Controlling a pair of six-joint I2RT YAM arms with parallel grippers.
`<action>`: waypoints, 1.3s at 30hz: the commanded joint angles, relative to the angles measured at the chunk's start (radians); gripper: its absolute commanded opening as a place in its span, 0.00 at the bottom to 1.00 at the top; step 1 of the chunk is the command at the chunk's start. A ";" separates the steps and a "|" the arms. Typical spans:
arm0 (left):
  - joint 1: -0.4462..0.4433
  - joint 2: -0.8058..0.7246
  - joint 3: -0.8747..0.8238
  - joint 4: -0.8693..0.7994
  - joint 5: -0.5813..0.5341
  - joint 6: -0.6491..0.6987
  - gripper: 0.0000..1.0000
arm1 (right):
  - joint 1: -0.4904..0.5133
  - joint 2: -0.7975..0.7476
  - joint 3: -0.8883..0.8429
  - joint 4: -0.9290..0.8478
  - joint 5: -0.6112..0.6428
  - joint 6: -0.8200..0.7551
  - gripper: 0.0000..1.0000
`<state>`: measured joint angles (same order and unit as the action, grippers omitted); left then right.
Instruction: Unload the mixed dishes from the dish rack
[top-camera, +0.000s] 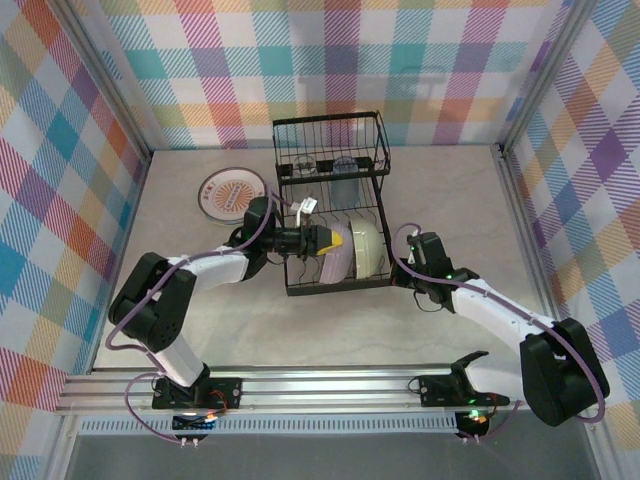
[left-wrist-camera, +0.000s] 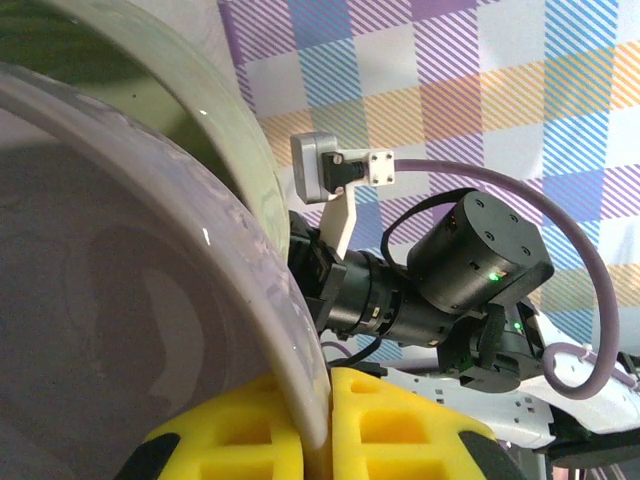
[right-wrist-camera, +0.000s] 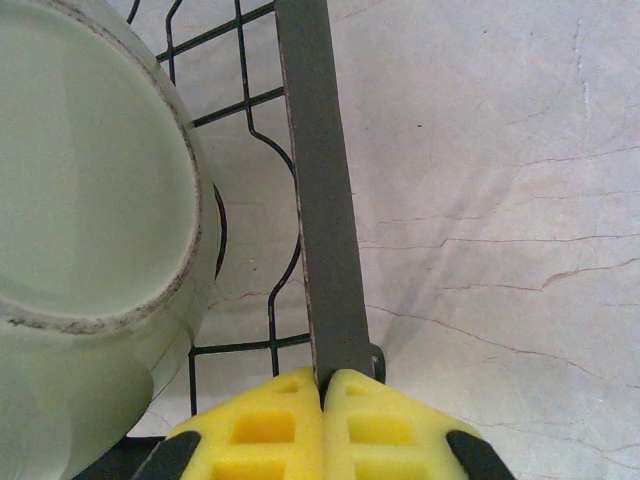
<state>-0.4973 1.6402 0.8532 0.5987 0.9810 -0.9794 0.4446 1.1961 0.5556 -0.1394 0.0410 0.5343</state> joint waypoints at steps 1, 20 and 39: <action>0.014 -0.081 0.059 -0.091 0.002 0.052 0.00 | 0.024 0.005 -0.019 0.025 -0.091 -0.003 0.00; 0.005 -0.402 0.231 -0.721 -0.133 0.402 0.00 | 0.016 -0.083 0.043 -0.120 -0.029 0.026 0.26; -0.214 -0.448 0.463 -1.358 -0.518 0.912 0.00 | 0.005 -0.332 0.251 -0.492 0.062 -0.002 0.99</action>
<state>-0.6628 1.2045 1.2263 -0.7048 0.5449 -0.2310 0.4519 0.8993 0.7551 -0.5255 0.0971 0.5564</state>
